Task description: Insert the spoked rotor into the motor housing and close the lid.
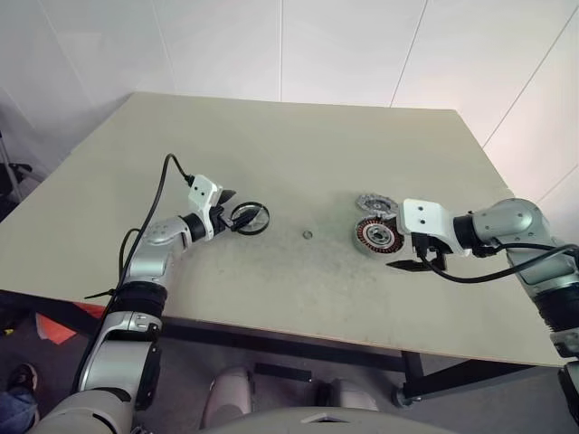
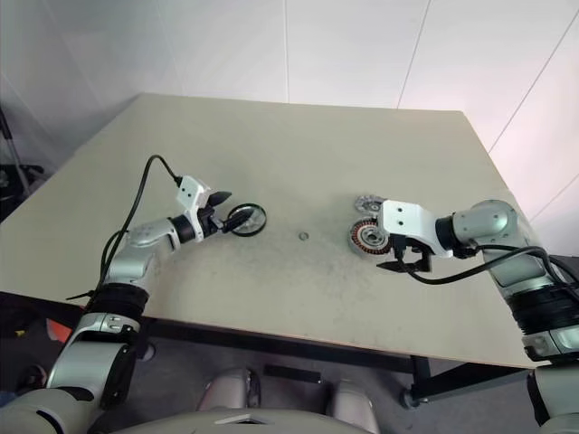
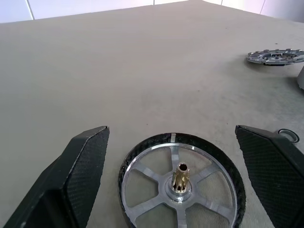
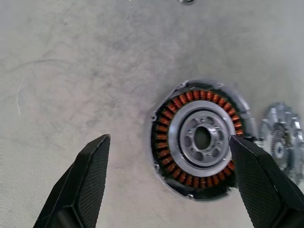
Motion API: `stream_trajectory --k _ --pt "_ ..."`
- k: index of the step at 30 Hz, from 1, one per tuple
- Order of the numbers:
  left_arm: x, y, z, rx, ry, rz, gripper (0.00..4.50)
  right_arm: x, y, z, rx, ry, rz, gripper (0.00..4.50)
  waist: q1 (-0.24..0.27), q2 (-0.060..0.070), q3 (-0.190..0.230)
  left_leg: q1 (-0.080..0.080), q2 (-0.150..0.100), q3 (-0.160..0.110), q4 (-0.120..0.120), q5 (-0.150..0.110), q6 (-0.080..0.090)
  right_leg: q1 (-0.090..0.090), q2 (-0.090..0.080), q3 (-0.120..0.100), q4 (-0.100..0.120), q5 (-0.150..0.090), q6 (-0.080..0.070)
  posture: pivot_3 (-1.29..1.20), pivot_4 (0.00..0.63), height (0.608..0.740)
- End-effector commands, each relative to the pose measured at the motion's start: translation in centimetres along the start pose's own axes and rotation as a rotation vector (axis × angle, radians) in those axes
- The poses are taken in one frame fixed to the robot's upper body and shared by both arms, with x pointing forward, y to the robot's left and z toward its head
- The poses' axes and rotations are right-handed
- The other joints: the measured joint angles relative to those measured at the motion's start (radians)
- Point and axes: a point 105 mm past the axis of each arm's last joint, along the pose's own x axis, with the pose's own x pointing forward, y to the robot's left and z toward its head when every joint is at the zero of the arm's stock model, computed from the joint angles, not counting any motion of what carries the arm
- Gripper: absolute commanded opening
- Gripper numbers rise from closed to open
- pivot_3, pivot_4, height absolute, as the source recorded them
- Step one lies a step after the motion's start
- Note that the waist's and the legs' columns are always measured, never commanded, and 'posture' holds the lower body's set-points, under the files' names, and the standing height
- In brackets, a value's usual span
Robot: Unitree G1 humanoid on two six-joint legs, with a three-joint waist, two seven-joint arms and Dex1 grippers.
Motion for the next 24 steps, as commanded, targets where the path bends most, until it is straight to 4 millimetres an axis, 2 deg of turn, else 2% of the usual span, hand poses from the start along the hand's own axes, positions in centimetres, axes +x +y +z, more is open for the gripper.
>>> stream_trajectory --k 1,5,9,15,20,24 --pt "-0.2 0.3 2.0 0.043 -0.062 0.016 4.5 -0.1 -0.7 0.2 -0.062 0.019 0.026 4.46 0.0 0.0 0.0 -0.001 0.0 0.0 0.001 0.0 0.0 0.0 0.0 0.0 0.0 0.0 0.0 0.0 0.0 0.74" --pt "-0.7 0.3 1.7 0.042 -0.058 0.029 4.5 0.6 -1.8 -0.2 -0.065 0.039 0.037 4.46 -0.004 0.0 0.0 -0.002 0.0 0.0 0.004 -0.001 0.001 -0.001 0.0 0.0 0.003 0.0 0.0 0.0 0.0 0.74" --pt "-0.8 0.3 1.7 0.041 -0.059 0.035 4.5 1.3 -2.0 -0.7 -0.061 0.049 0.066 4.46 -0.004 0.0 0.0 -0.001 0.001 0.0 0.005 -0.001 0.001 -0.001 0.0 0.0 0.004 0.001 -0.001 0.0 0.0 0.74" --pt "-1.1 0.8 2.0 0.048 -0.067 0.073 4.5 2.7 -0.2 -2.2 -0.046 0.089 0.185 4.46 -0.002 0.0 0.0 -0.002 0.001 0.0 0.005 -0.001 0.001 -0.001 0.0 0.0 0.003 0.001 -0.001 0.0 0.0 0.74" --pt "-1.2 0.9 2.0 0.048 -0.066 0.08 4.5 3.1 0.0 -2.5 -0.051 0.099 0.208 4.46 -0.002 0.0 0.0 0.002 0.001 0.0 0.005 -0.001 0.001 0.003 0.0 -0.001 0.003 0.001 -0.001 0.0 0.0 0.74" --pt "-1.2 0.9 1.9 0.05 -0.065 0.084 4.5 3.4 0.2 -2.4 -0.059 0.101 0.22 3.3 0.0 0.0 0.0 0.005 0.001 0.0 0.005 -0.001 0.001 0.008 0.0 -0.001 0.002 0.001 -0.001 0.0 0.0 0.74"
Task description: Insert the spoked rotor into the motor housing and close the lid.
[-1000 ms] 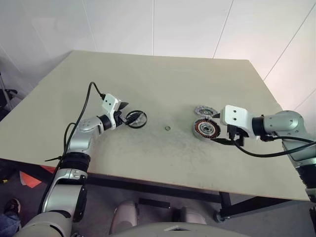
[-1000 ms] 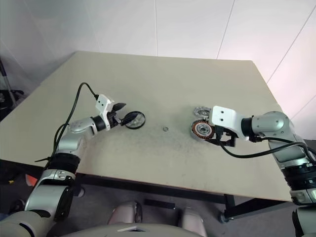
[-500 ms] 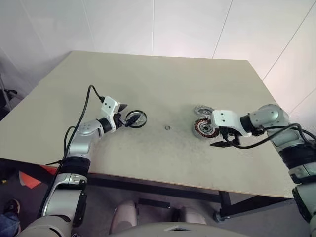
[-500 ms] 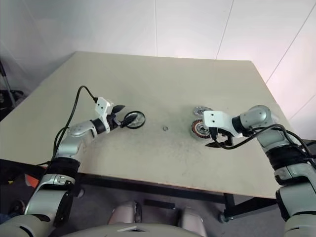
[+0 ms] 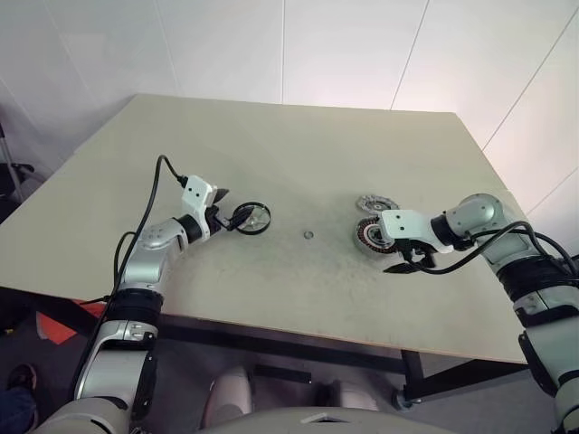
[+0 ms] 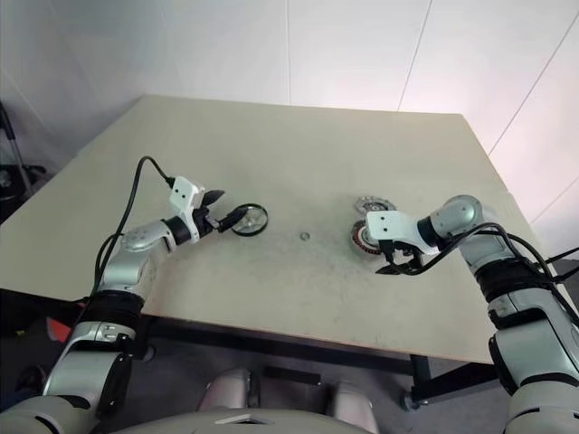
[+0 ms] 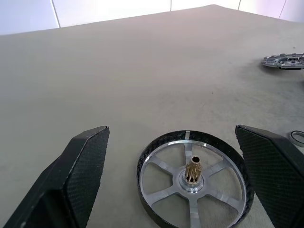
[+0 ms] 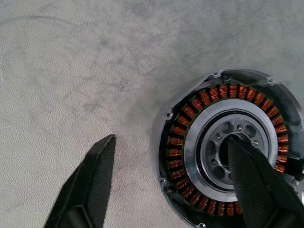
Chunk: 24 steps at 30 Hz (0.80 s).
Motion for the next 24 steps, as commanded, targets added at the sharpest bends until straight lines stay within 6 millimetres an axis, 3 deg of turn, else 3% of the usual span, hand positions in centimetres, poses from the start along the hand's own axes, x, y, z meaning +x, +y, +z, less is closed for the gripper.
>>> stream_trajectory --k 1,3,13,19,24 --pt "-0.2 0.5 1.7 0.028 -0.052 0.016 4.5 0.9 1.0 -0.3 0.002 0.015 0.073 2.94 0.002 0.0 0.0 0.0 0.0 0.0 0.0 0.0 0.0 0.0 0.0 0.0 0.0 0.0 0.0 0.0 0.0 0.74" --pt "-0.2 0.5 1.7 0.03 -0.052 0.017 4.5 1.0 0.5 0.4 -0.001 -0.002 0.05 2.32 0.001 -0.002 -0.001 0.0 0.0 0.0 0.0 0.0 0.0 0.001 0.0 -0.001 -0.001 0.0 0.0 0.0 0.0 0.74" --pt "-0.1 0.5 1.6 0.031 -0.044 0.018 4.5 2.2 -1.4 5.7 -0.043 -0.12 -0.028 2.32 -0.027 -0.004 -0.002 0.007 0.006 0.0 -0.001 0.001 -0.003 0.004 0.005 -0.001 -0.001 0.001 -0.002 0.0 0.0 0.74" --pt "0.0 0.3 1.6 0.029 -0.044 0.014 4.5 3.7 -2.4 6.7 -0.013 -0.122 -0.045 2.32 -0.042 -0.004 -0.001 0.007 0.009 0.001 -0.001 0.001 -0.007 0.002 0.007 -0.001 -0.001 0.002 -0.004 0.0 0.0 0.74" --pt "-0.2 0.4 1.5 0.028 -0.044 0.022 4.5 5.1 -2.8 6.2 0.032 -0.1 -0.044 2.32 -0.061 -0.004 -0.001 0.01 0.01 0.001 -0.001 0.001 -0.008 0.003 0.007 -0.001 -0.001 0.003 -0.005 0.0 0.0 0.74"
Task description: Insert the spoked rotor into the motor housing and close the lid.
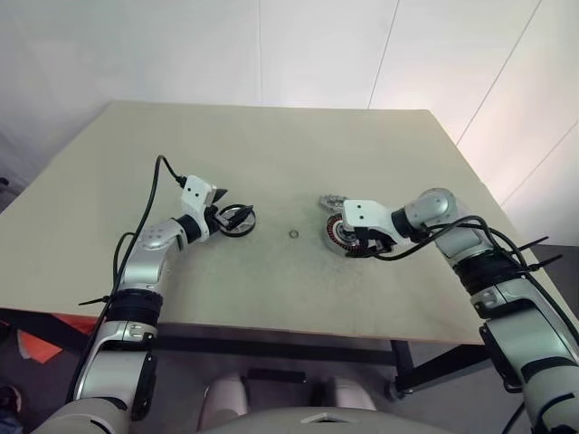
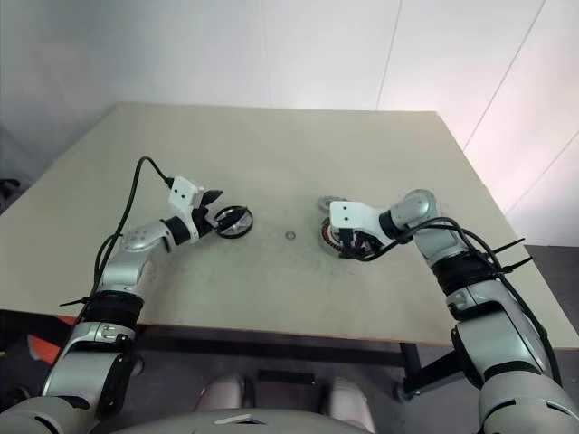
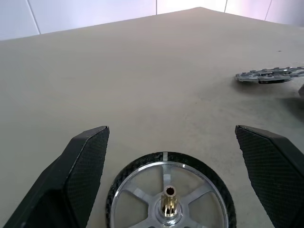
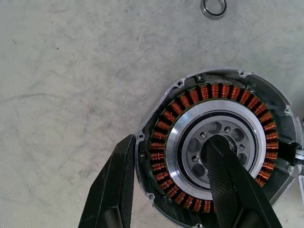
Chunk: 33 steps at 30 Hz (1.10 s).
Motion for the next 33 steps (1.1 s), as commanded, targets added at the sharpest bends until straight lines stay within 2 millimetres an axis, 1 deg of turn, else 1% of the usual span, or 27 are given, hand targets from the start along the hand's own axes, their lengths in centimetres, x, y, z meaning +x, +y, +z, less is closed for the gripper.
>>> stream_trajectory --k 1,3,7,14,17,19,21,22,23,25,27,29,30,33 --pt "-0.2 0.3 1.5 0.027 -0.047 0.009 4.5 1.5 -0.4 1.0 -0.006 -0.018 -0.015 2.32 -0.008 -0.001 0.0 0.001 0.0 0.0 0.0 0.0 0.0 0.0 0.0 0.0 0.0 0.0 0.0 0.0 0.0 0.74" --pt "-0.3 0.3 1.4 0.026 -0.045 0.012 4.5 1.7 -0.4 1.7 -0.011 -0.041 -0.008 2.32 -0.011 -0.001 0.0 0.002 0.0 -0.001 0.0 0.0 0.0 0.0 0.0 0.0 -0.001 -0.003 0.006 0.0 0.0 0.74" --pt "-0.3 0.2 1.4 0.023 -0.045 0.011 4.5 2.2 -0.6 2.7 -0.02 -0.054 -0.012 2.32 -0.011 -0.001 0.001 0.006 0.0 -0.002 0.0 0.0 -0.001 -0.002 0.0 -0.001 -0.002 -0.004 0.007 0.0 0.0 0.74" --pt "0.0 -0.2 1.4 0.017 -0.047 0.003 4.5 3.1 -1.4 3.1 -0.002 -0.043 -0.038 2.32 -0.027 -0.003 0.001 0.008 0.001 -0.005 0.0 -0.002 -0.007 -0.006 0.0 -0.003 -0.002 -0.004 0.006 0.0 0.0 0.74" --pt "0.0 -0.1 1.3 0.014 -0.046 0.004 4.5 2.9 -1.7 3.5 -0.006 -0.062 -0.056 3.11 -0.03 -0.003 0.001 0.012 0.001 -0.007 0.0 -0.003 -0.009 -0.01 0.0 -0.004 -0.002 -0.003 0.006 0.0 0.0 0.74" --pt "-0.1 -0.1 1.1 0.011 -0.044 0.005 4.5 2.6 -1.9 4.0 -0.018 -0.084 -0.073 3.77 -0.028 -0.002 0.002 0.01 0.001 -0.007 -0.001 -0.003 -0.01 -0.014 0.0 -0.004 -0.002 -0.003 0.005 0.0 0.0 0.74" --pt "-0.1 -0.1 1.0 0.009 -0.041 0.005 4.5 2.1 -1.9 4.6 -0.036 -0.107 -0.079 4.41 -0.022 -0.001 0.002 0.004 0.001 -0.007 -0.001 -0.003 -0.01 -0.018 0.0 -0.004 -0.002 0.0 0.0 0.0 0.0 0.74" --pt "-0.1 -0.2 1.0 0.008 -0.041 0.005 4.5 1.8 -2.0 5.0 -0.043 -0.118 -0.084 4.41 -0.019 -0.001 0.002 0.002 0.001 -0.007 -0.001 -0.003 -0.01 -0.02 0.0 -0.004 -0.002 0.002 -0.003 0.0 0.0 0.74" --pt "-0.1 -0.2 1.0 0.008 -0.04 0.004 4.5 1.5 -2.0 5.4 -0.051 -0.131 -0.089 4.41 -0.013 -0.001 0.002 0.0 0.001 -0.007 -0.001 -0.003 -0.01 -0.021 0.0 -0.004 -0.002 0.006 -0.009 0.0 0.0 0.74" --pt "-0.1 -0.2 0.9 0.007 -0.039 0.002 4.5 0.9 -2.1 6.1 -0.066 -0.153 -0.102 4.41 -0.004 -0.001 0.003 -0.004 0.001 -0.006 -0.001 -0.004 -0.011 -0.025 0.0 -0.004 -0.001 0.009 -0.013 0.0 0.0 0.74" --pt "0.0 -0.2 0.9 0.006 -0.039 0.0 4.5 0.1 -2.3 7.1 -0.085 -0.185 -0.123 4.41 0.001 -0.001 0.003 -0.006 0.001 -0.006 -0.001 -0.006 -0.011 -0.027 0.0 -0.004 0.0 0.01 -0.013 0.0 0.0 0.74" --pt "0.0 -0.2 0.9 0.006 -0.039 -0.003 4.5 -0.9 -2.3 8.6 -0.122 -0.235 -0.147 4.41 0.022 0.0 0.003 -0.006 0.002 -0.006 -0.002 -0.009 -0.013 -0.027 0.0 -0.006 0.0 0.01 -0.013 0.0 0.0 0.74" --pt "0.0 -0.2 0.9 0.006 -0.038 -0.004 4.5 -1.2 -2.1 9.1 -0.132 -0.252 -0.152 4.41 0.025 0.0 0.003 -0.01 0.002 -0.006 -0.002 -0.01 -0.012 -0.03 0.0 -0.006 -0.002 0.01 -0.013 0.0 0.0 0.74" --pt "0.1 -0.2 0.9 0.006 -0.035 -0.01 4.5 -1.4 -1.5 11.0 -0.143 -0.322 -0.165 4.41 0.033 0.0 0.003 -0.013 0.002 -0.006 -0.002 -0.011 -0.011 -0.032 0.0 -0.006 -0.003 0.01 -0.013 0.0 0.0 0.74"
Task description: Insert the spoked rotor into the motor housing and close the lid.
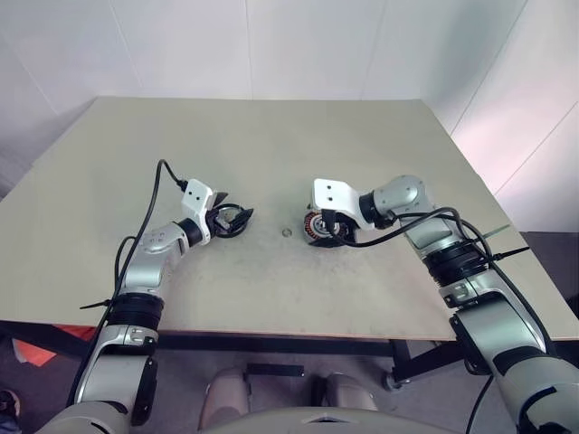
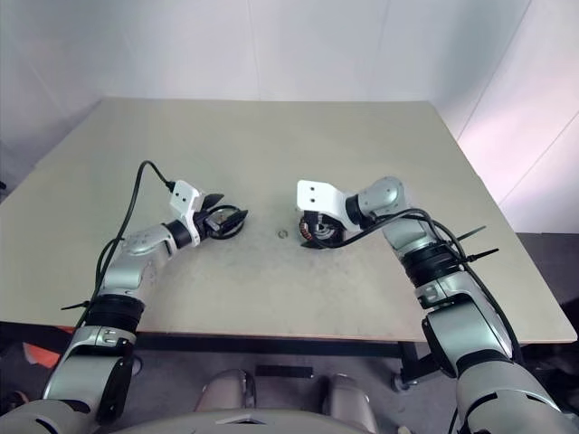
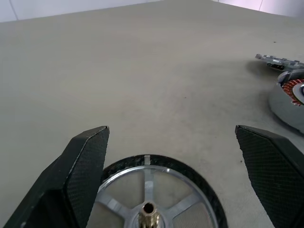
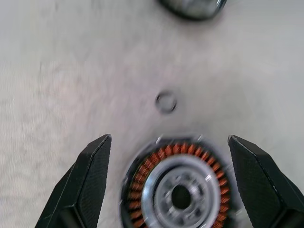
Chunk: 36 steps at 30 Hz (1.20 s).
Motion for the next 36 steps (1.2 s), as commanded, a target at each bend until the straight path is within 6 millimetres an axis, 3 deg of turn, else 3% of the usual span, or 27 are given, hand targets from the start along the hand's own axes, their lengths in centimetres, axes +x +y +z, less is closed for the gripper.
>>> stream_trajectory --k 1,6,9,15,20,36 --pt "0.2 0.2 1.6 0.024 -0.045 -0.007 4.5 -0.6 -0.1 2.9 -0.02 -0.107 -0.046 4.41 0.004 0.0 0.0 0.0 0.0 0.0 0.0 0.0 0.0 0.0 0.0 0.0 0.0 0.0 0.0 0.0 0.0 0.74" --pt "0.5 0.2 1.7 0.029 -0.04 -0.017 4.5 2.3 0.5 3.3 0.107 -0.154 -0.074 4.41 0.01 0.0 0.0 0.003 0.0 0.0 0.0 0.0 -0.002 0.002 0.0 0.0 0.001 0.0 0.0 0.0 0.0 0.74" --pt "0.5 0.2 1.7 0.032 -0.039 -0.018 4.5 4.2 0.9 2.5 0.205 -0.142 -0.079 4.41 0.013 0.0 0.0 0.005 0.0 0.0 0.0 0.001 -0.003 0.003 0.0 0.0 0.001 0.0 0.0 0.0 0.0 0.74" --pt "0.3 0.4 1.7 0.038 -0.037 -0.016 4.5 6.1 1.0 1.2 0.35 -0.122 -0.067 4.41 0.016 0.0 0.0 0.004 0.0 0.0 0.0 0.001 -0.003 0.004 0.0 0.0 0.001 0.0 0.0 0.0 0.0 0.74" --pt "0.0 0.5 1.6 0.036 -0.037 -0.006 4.5 6.1 1.4 -0.7 0.376 -0.052 -0.047 4.41 0.016 0.0 0.0 0.004 0.0 0.0 -0.001 0.001 -0.004 0.004 0.0 0.0 0.001 0.0 0.0 0.0 0.0 0.74" --pt "0.3 0.1 1.2 0.023 -0.034 -0.012 4.5 5.4 0.7 -2.8 0.249 0.107 -0.021 4.41 0.017 0.0 0.0 0.006 0.0 0.0 0.0 0.001 -0.004 0.005 0.0 0.0 0.001 0.0 0.0 0.0 0.0 0.74"
